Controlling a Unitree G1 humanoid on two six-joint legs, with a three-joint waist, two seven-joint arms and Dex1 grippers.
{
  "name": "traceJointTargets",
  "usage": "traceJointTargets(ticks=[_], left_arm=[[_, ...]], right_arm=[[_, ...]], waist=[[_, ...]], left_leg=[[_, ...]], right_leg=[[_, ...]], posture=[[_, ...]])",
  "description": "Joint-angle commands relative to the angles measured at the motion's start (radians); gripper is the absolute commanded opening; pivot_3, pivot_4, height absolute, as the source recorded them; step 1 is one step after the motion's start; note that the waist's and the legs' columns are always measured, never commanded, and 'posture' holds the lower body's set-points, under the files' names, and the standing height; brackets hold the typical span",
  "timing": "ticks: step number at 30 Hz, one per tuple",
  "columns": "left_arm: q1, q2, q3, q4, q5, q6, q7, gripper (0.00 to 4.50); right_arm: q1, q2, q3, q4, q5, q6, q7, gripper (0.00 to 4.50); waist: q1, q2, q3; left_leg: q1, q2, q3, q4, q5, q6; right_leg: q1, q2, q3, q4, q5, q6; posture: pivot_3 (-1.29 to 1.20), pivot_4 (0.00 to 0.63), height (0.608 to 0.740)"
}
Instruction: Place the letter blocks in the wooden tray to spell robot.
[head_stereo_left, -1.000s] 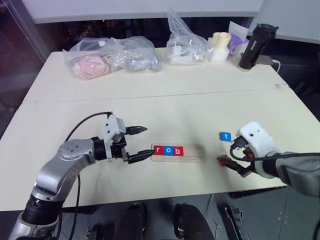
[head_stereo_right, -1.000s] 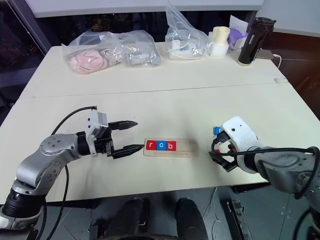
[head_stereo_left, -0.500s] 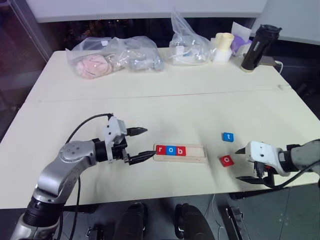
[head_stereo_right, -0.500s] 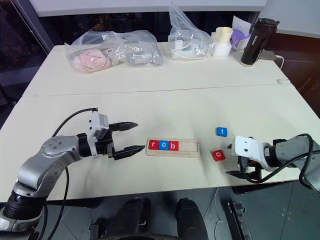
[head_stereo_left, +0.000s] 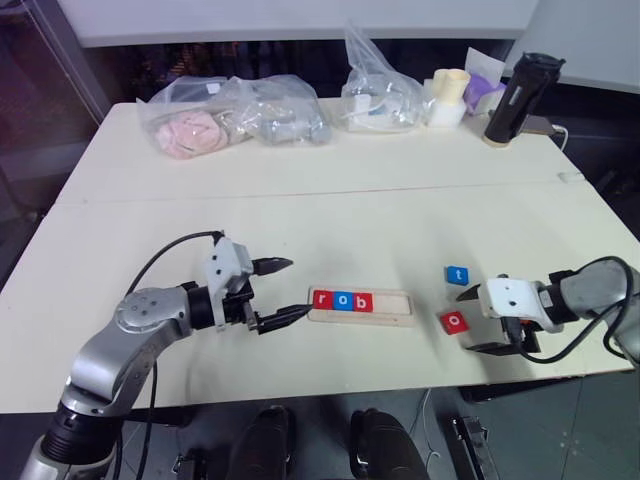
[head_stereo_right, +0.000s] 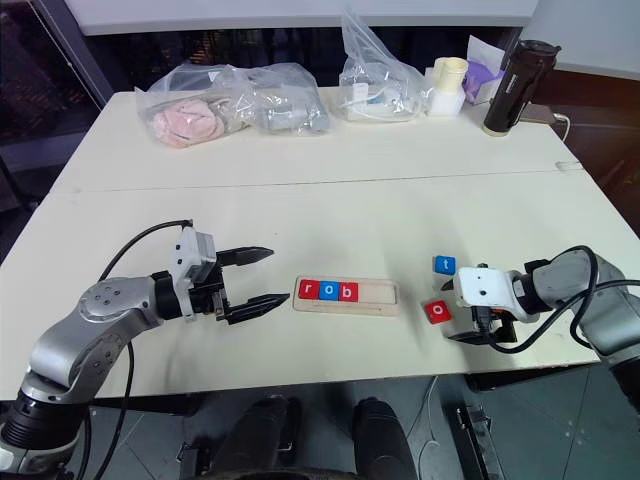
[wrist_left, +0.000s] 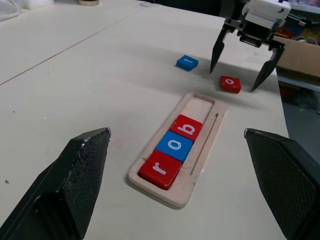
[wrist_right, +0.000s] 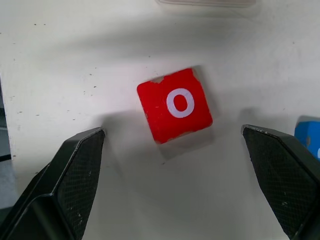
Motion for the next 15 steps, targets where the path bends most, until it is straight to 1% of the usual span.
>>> traceJointTargets(ticks=[1,6,13,15], left_arm=[[-0.013,0.001,0.012,-0.043,-0.013,0.003,0.011,4.5],[-0.027,-0.002,0.006,-0.049,-0.018,0.018,0.023,4.5],[-0.033,-0.005,0.004,-0.055,-0.019,0.028,0.03,4.5],[-0.037,-0.006,0.003,-0.054,-0.02,0.029,0.031,4.5]], right_arm=[[-0.028,0.016,-0.002,0.004,-0.016,-0.015,0.022,4.48],[-0.05,0.034,0.003,0.018,-0.038,-0.029,0.04,4.48],[-0.047,0.05,-0.002,-0.016,-0.038,-0.012,0.054,4.48],[-0.044,0.054,-0.004,-0.03,-0.036,0.001,0.053,3.96]], waist=[[-0.001,0.0,0.0],[0.0,0.0,0.0],[0.0,0.0,0.0],[-0.001,0.0,0.0]], left_leg=[[0.0,0.0,0.0,0.0,0.0,0.0],[0.0,0.0,0.0,0.0,0.0,0.0],[0.0,0.0,0.0,0.0,0.0,0.0],[0.0,0.0,0.0,0.0,0.0,0.0]], right_leg=[[0.0,0.0,0.0,0.0,0.0,0.0],[0.0,0.0,0.0,0.0,0.0,0.0],[0.0,0.0,0.0,0.0,0.0,0.0],[0.0,0.0,0.0,0.0,0.0,0.0]], posture=[[0.0,0.15,0.74],[0.0,0.15,0.74],[0.0,0.15,0.74],[0.0,0.15,0.74]])
